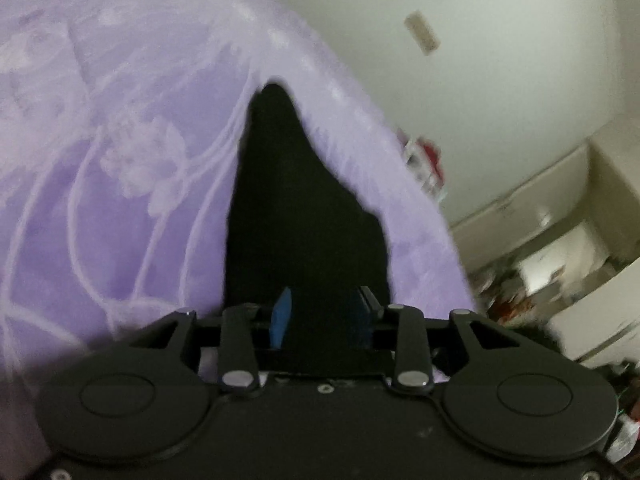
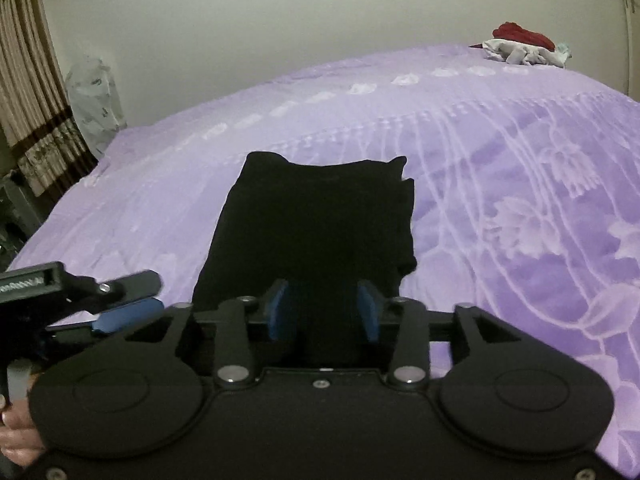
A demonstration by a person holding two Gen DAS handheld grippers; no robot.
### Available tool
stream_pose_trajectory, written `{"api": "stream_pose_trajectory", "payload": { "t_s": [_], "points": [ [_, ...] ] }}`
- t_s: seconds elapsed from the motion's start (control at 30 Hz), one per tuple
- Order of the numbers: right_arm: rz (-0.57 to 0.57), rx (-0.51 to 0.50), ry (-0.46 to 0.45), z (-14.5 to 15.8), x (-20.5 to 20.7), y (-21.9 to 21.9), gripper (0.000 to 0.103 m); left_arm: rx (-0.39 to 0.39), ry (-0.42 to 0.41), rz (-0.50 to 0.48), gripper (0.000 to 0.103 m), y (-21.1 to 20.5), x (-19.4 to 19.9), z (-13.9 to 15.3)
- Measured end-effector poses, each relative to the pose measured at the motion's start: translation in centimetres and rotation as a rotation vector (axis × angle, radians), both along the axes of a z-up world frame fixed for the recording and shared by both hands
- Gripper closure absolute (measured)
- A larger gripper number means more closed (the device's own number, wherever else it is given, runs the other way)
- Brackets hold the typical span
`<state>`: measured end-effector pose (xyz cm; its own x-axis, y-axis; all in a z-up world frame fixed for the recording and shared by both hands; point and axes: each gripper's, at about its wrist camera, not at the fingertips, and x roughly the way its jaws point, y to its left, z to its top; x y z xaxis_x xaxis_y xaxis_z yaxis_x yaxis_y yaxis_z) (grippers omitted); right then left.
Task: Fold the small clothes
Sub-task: 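Smooth the folded shirt's edge with the right gripper while the left gripper holds it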
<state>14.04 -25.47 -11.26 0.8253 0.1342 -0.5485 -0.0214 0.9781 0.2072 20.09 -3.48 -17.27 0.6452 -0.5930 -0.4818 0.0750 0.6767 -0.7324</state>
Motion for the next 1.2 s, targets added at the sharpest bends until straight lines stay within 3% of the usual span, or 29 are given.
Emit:
{"api": "stream_pose_trajectory", "payload": {
  "t_s": [0.1,0.23,0.37,0.7,0.87,0.97,1.1,1.2],
  "points": [
    [-0.021,0.005,0.042,-1.1,0.6,0.1,0.068,0.001,0.082,-0.002,0.069,-0.3,0.1,-2.2],
    [-0.025,-0.029,0.092,-2.7,0.5,0.5,0.069,-0.029,0.075,0.012,0.067,0.1,-0.6,-3.4],
    [-0.012,-0.036,0.112,-3.5,0.3,0.6,0.069,0.013,0.07,-0.013,0.067,-0.2,-0.6,-3.2],
    [0.002,-0.012,0.121,-4.0,0.1,0.0,0.069,0.142,0.005,-0.075,0.067,-1.9,-0.6,-1.9],
    [-0.024,-0.013,0.021,-2.1,-0.7,0.1,0.069,0.162,-0.134,-0.046,0.063,-2.0,0.3,1.6],
    [-0.052,-0.012,-0.01,-1.7,-0.3,-0.4,0.069,0.175,-0.117,-0.041,0.063,-1.8,1.7,1.6],
    [-0.083,0.002,0.056,-3.2,0.4,-1.3,0.069,0.213,-0.049,-0.061,0.063,-1.6,2.3,-0.6],
    [-0.091,0.017,0.103,-4.3,0.6,-2.0,0.07,0.204,-0.042,-0.068,0.061,-1.1,1.8,-2.0]
  ]
}}
